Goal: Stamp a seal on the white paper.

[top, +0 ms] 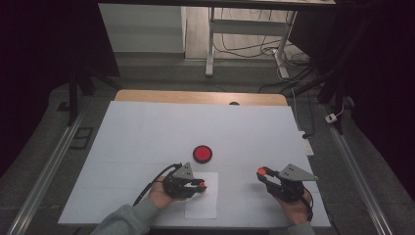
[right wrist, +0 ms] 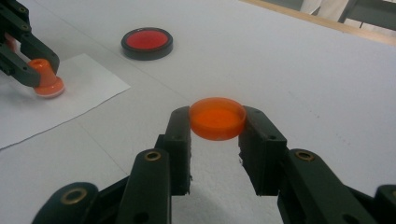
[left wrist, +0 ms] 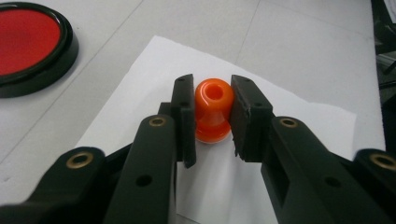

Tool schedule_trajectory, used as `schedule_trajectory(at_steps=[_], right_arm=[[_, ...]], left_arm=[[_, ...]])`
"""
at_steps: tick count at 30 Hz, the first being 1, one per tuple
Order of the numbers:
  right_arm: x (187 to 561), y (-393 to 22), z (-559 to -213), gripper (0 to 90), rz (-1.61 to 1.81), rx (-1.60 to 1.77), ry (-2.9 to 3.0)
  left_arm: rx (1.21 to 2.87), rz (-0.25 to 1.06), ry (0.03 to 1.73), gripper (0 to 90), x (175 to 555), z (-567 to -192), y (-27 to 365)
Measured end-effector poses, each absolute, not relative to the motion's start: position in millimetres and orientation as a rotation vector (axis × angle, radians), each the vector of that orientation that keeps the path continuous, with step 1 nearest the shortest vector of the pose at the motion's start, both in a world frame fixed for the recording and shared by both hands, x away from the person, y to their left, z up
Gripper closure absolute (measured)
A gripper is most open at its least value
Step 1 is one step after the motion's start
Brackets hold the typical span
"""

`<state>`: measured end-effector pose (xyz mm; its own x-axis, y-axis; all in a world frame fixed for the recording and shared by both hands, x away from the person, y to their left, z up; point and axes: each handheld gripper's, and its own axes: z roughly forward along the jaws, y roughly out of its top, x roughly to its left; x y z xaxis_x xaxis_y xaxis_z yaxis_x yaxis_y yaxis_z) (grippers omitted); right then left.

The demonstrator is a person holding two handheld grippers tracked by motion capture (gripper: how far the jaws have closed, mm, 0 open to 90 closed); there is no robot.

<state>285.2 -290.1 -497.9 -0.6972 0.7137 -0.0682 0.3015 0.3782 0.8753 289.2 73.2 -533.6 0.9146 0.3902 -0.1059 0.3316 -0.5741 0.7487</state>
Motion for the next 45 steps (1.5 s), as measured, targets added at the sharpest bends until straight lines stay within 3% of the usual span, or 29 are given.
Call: schedule_trajectory(at_steps=[14, 45], right_arm=[[284.8, -289.9, -497.6, 64.5, 1.273, 0.875, 2.202], [284.0, -287.6, -497.2, 64.5, 1.265, 0.867, 2.207]], left_arm=[[2.244, 0.165, 0.488, 72.0, 281.2, -534.4, 71.7], [2.258, 0.187, 0.476, 72.3, 279.7, -534.1, 70.3]])
